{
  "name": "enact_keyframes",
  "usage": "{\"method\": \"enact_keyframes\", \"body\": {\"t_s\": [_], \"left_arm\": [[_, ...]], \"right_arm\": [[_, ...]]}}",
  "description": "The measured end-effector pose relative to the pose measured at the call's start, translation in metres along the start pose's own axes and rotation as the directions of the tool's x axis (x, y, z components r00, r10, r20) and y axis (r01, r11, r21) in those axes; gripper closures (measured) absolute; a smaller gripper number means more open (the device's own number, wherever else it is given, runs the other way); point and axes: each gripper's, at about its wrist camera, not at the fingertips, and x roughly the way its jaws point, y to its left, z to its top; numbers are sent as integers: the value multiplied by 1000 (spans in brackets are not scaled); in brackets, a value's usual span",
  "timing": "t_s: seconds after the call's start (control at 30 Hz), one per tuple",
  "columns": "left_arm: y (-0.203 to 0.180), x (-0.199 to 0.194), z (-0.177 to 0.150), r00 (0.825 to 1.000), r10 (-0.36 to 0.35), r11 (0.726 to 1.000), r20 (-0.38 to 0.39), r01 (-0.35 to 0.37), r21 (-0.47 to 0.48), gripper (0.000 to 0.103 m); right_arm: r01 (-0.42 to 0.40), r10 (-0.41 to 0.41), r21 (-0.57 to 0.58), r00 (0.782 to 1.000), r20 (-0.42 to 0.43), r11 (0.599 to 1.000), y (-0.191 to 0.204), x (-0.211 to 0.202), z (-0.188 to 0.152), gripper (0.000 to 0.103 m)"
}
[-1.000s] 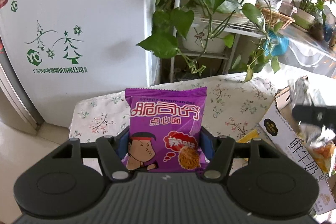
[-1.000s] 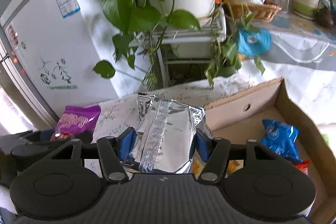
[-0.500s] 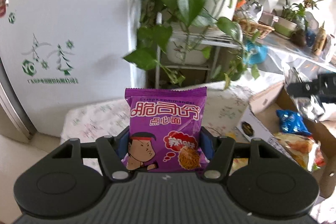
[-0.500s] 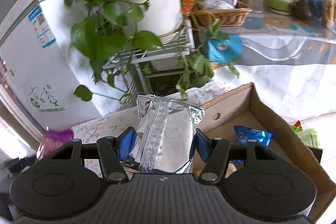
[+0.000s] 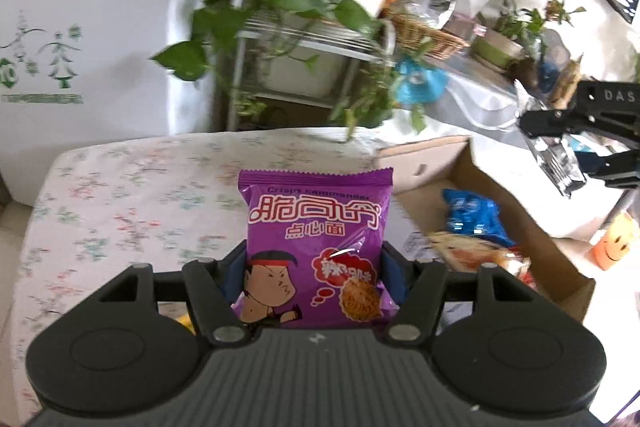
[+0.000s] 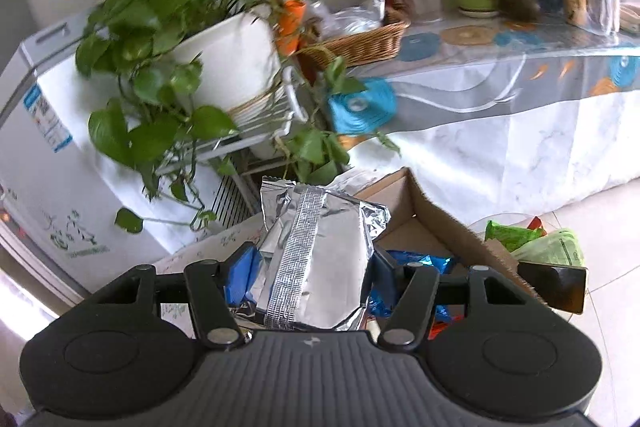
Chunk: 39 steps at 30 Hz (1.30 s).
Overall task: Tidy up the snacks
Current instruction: 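Lift both packets and carry them over the cardboard box, then open both tools to drop the purple and silver packets into the box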
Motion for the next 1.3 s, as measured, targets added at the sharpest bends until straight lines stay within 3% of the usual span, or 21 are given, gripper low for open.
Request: {"method": "enact_keyframes", "body": {"t_s": [0.13, 0.4, 0.87, 0.93, 0.97, 1.0, 1.3], "left_arm": [[-25, 6, 1, 999, -43, 999, 5, 43, 23, 38], [-64, 20, 7, 990, -138, 990, 17, 138, -19, 38], [-93, 72, 25, 989, -145, 983, -12, 142, -119, 38], [-94, 77, 26, 988, -152, 980, -24, 147, -132, 33], [-95, 79, 27, 988, -152, 980, -30, 147, -132, 25], [-96, 78, 27, 989, -146, 981, -29, 141, -130, 23], [-76, 60, 44, 990, -144, 983, -9, 142, -112, 15]], "right_arm": [[9, -9, 34, 1000, 14, 999, -14, -6, 5, 36], [30, -33, 119, 999, 18, 992, -35, -11, 11, 36], [105, -101, 226, 994, -27, 968, -55, -6, 9, 36], [116, -111, 247, 993, -33, 962, -57, -5, 8, 35], [116, -113, 250, 993, -29, 961, -57, -4, 8, 33], [111, -109, 250, 994, -24, 962, -56, -5, 9, 27], [81, -82, 241, 997, -8, 967, -52, -6, 11, 21]]}}
